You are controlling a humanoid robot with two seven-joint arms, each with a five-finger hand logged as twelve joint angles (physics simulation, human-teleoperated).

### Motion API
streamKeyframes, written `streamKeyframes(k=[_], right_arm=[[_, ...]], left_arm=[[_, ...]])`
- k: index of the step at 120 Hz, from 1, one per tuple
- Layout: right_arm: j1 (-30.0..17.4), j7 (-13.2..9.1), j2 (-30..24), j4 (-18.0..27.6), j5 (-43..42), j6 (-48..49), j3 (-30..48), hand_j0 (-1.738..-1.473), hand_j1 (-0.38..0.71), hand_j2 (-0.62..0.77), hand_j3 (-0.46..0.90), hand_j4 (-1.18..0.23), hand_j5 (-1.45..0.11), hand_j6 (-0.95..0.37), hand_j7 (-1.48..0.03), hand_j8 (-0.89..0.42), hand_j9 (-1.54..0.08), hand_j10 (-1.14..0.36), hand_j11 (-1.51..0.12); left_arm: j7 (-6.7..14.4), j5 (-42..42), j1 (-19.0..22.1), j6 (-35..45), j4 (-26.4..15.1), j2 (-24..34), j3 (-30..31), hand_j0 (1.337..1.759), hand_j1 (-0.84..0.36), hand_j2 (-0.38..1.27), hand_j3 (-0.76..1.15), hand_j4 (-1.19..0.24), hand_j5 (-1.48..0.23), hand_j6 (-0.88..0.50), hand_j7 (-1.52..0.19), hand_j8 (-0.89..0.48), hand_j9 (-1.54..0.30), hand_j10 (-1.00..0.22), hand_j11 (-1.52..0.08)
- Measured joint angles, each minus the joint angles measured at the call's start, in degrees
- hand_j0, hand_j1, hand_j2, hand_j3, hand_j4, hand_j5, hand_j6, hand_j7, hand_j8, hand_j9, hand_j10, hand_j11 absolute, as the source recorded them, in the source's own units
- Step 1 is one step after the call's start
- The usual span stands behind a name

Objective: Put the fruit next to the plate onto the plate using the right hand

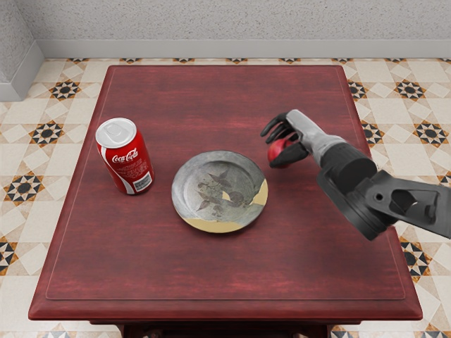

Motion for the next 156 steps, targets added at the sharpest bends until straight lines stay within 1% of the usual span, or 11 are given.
streamKeyframes(k=[15, 41, 80, 82, 95, 110, 121, 128, 134, 147, 156], right_arm=[[0.07, 0.02, 3.44, 0.01, 0.03, 0.02, 0.21, -1.657, 0.27, 0.24, 0.0, -0.63, -0.84, -0.64, -0.83, -0.44, -0.83, -0.41, -0.83], [-0.32, 0.03, 8.7, -0.03, 0.16, 0.05, 0.02, -1.658, 0.27, 0.24, 0.0, -0.63, -0.86, -0.64, -0.84, -0.43, -0.85, -0.39, -0.84], [-1.52, 0.06, 12.2, -0.32, 0.02, 0.04, -0.54, -1.657, 0.27, 0.21, 0.0, -0.63, -0.87, -0.65, -0.84, -0.41, -0.85, -0.39, -0.85], [-1.58, 0.06, 12.25, -0.35, -0.01, 0.04, -0.55, -1.657, 0.25, 0.19, 0.0, -0.61, -0.84, -0.62, -0.81, -0.41, -0.82, -0.39, -0.82], [-1.48, 0.03, 11.67, -0.52, -0.24, 0.03, -0.33, -1.658, 0.02, 0.11, 0.0, -0.37, -0.51, -0.38, -0.49, -0.25, -0.5, -0.24, -0.5], [0.15, 0.03, 8.93, -0.25, -0.25, 0.08, 1.13, -1.658, -0.14, 0.06, 0.0, -0.21, -0.29, -0.22, -0.28, -0.15, -0.29, -0.14, -0.28], [0.23, 0.02, 6.78, -0.16, -0.16, 4.7, 6.02, -1.658, -0.2, 0.04, 0.0, -0.15, -0.2, -0.15, -0.19, -0.1, -0.19, -0.1, -0.19], [-2.36, 0.02, 6.13, -0.16, 0.99, 9.3, 11.92, -1.658, -0.23, 0.03, 0.0, -0.12, -0.16, -0.12, -0.15, -0.09, -0.15, -0.08, -0.15], [-6.63, 0.02, 5.96, -0.16, 3.51, 16.93, 20.1, -1.658, -0.25, 0.02, 0.0, -0.1, -0.13, -0.1, -0.13, -0.07, -0.13, -0.07, -0.13], [-18.58, 0.02, 6.22, -0.2, 12.4, 36.43, 41.33, -1.658, -0.28, 0.01, 0.0, -0.07, -0.09, -0.07, -0.09, -0.05, -0.09, -0.05, -0.09], [-24.7, 0.02, 6.18, -0.61, 23.04, 49.92, 50.18, -1.658, -0.29, 0.0, 0.0, -0.06, -0.07, -0.06, -0.07, -0.05, -0.07, -0.04, -0.07]], left_arm=[[0.0, 0.0, 0.03, 0.0, 0.0, 0.0, 0.0, 1.658, 0.35, 0.0, 0.0, 0.0, 0.0, 0.0, 0.0, 0.0, 0.0, 0.0, 0.0], [0.0, 0.0, 0.07, 0.0, -0.01, 0.0, 0.01, 1.658, 0.35, 0.0, 0.0, 0.0, 0.0, 0.0, 0.0, 0.0, 0.0, 0.0, 0.0], [0.0, 0.0, 0.02, 0.0, 0.0, 0.0, 0.01, 1.658, 0.35, 0.0, 0.0, 0.0, 0.0, 0.0, 0.0, 0.0, 0.0, 0.0, 0.0], [0.0, 0.0, 0.02, 0.0, 0.0, 0.0, 0.01, 1.658, 0.35, 0.0, 0.0, 0.0, 0.0, 0.0, 0.0, 0.0, 0.0, 0.0, 0.0], [0.0, 0.0, 0.08, 0.01, 0.01, 0.0, 0.0, 1.658, 0.35, 0.0, 0.0, 0.0, 0.0, 0.0, 0.0, 0.0, 0.0, 0.0, 0.0], [0.0, 0.0, 0.07, 0.01, 0.0, 0.0, 0.0, 1.658, 0.35, 0.0, 0.0, 0.0, 0.0, 0.0, 0.0, 0.0, 0.0, 0.0, 0.0], [0.0, 0.0, 0.04, 0.01, 0.0, 0.0, 0.0, 1.658, 0.35, 0.0, 0.0, 0.0, 0.0, 0.0, 0.0, 0.0, 0.0, 0.0, 0.0], [0.0, 0.0, 0.08, 0.0, 0.0, 0.0, 0.0, 1.658, 0.35, 0.0, 0.0, 0.0, 0.0, 0.0, 0.0, 0.0, 0.0, 0.0, 0.0], [0.0, 0.0, 0.07, 0.0, 0.0, 0.0, 0.0, 1.658, 0.35, 0.0, 0.0, 0.0, 0.0, 0.0, 0.0, 0.0, 0.0, 0.0, 0.0], [0.0, 0.0, 0.07, 0.0, 0.0, 0.0, 0.0, 1.658, 0.35, 0.0, 0.0, 0.0, 0.0, 0.0, 0.0, 0.0, 0.0, 0.0, 0.0], [0.0, 0.0, 0.0, 0.0, 0.0, 0.0, 0.0, 1.658, 0.35, 0.0, 0.0, 0.0, 0.0, 0.0, 0.0, 0.0, 0.0, 0.0, 0.0]])
